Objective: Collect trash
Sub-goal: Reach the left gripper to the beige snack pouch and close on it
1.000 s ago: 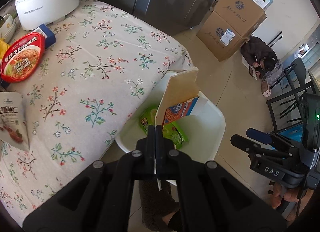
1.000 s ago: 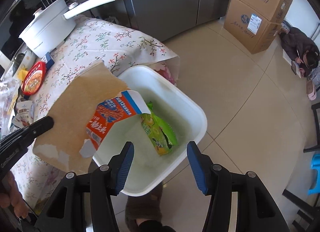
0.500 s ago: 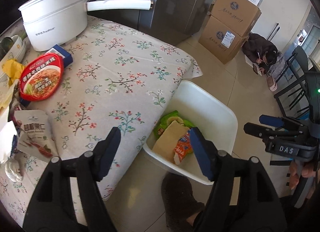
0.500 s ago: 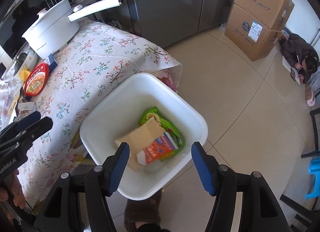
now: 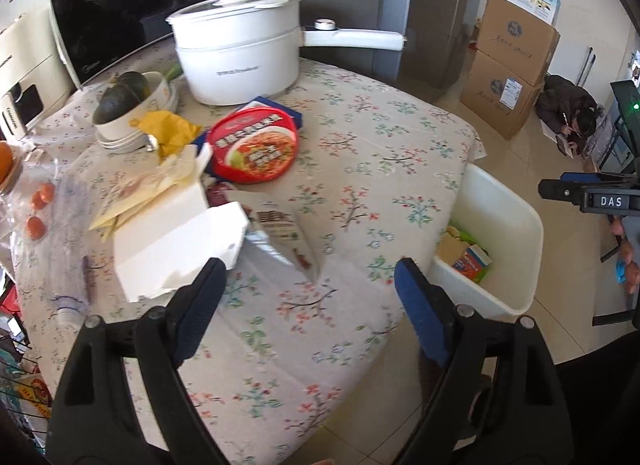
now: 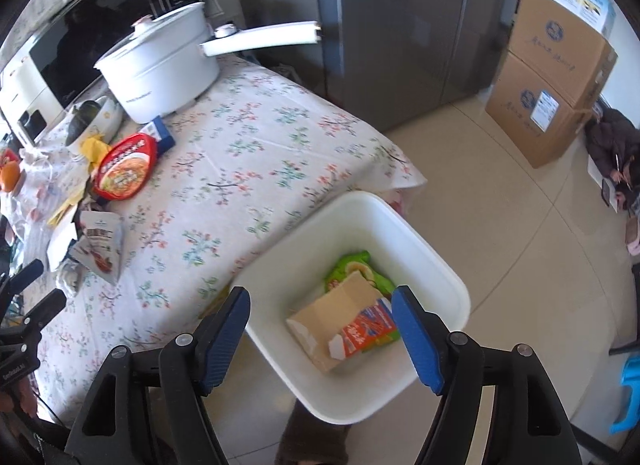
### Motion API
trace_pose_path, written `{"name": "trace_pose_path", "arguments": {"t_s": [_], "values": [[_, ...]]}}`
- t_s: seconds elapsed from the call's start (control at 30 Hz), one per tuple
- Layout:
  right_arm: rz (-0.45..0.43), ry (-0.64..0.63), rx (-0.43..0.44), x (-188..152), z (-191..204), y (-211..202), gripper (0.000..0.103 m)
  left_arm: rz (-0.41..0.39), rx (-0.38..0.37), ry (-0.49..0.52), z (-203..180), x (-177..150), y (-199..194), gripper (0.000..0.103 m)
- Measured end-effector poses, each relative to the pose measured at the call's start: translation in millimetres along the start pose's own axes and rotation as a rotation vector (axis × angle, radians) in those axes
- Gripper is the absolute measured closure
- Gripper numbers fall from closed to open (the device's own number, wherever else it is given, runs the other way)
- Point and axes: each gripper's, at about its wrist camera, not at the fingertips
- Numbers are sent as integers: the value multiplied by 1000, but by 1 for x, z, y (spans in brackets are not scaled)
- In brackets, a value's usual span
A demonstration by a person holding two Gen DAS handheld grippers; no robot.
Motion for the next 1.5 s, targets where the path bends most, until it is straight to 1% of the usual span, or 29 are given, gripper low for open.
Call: {"name": "trace_pose_path", "arguments": {"t_s": [0.13,0.27,0.43,0.53,0.7,0.83,0.9,1.0,1.07,1.13,1.2,1.27,1.33,1.4,1.5], "values": [[-3,-39,7,7,26,0,27,14,56,-59,45,-9,-2,17],[-4,-66,12,15,49,4,26,27,107,-121,89,-10,-2,17],[-1,-109,22,27,79,10,26,44,175,-133,134,1,13,17],[-2,-134,36,33,97,12,26,51,177,-103,152,13,26,17],[14,-161,75,45,121,20,26,101,215,22,156,37,59,17],[25,-178,76,52,134,26,26,119,182,98,157,53,82,17],[29,-185,78,55,138,28,26,135,152,108,160,60,91,17],[35,-190,82,58,141,31,26,159,75,95,171,69,99,17],[40,-196,85,60,143,33,26,184,21,65,180,72,105,17],[46,-202,86,61,146,35,26,205,-12,34,187,73,112,17],[52,-209,84,63,148,37,26,207,-32,16,191,71,116,18],[56,-217,83,64,151,38,26,204,-67,-1,196,70,118,23],[60,-225,83,64,154,39,26,205,-114,-26,199,67,120,31],[64,-232,84,65,158,41,26,205,-158,-53,203,65,121,36],[68,-241,85,65,163,42,26,207,-208,-91,207,60,123,38]]}}
Point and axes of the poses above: each gripper's, at about its wrist camera, not at the fingertips, and y roughly the way its jaws point, z to its left, x to its top, and after that the axes turned 13 degrees about z, right-handed
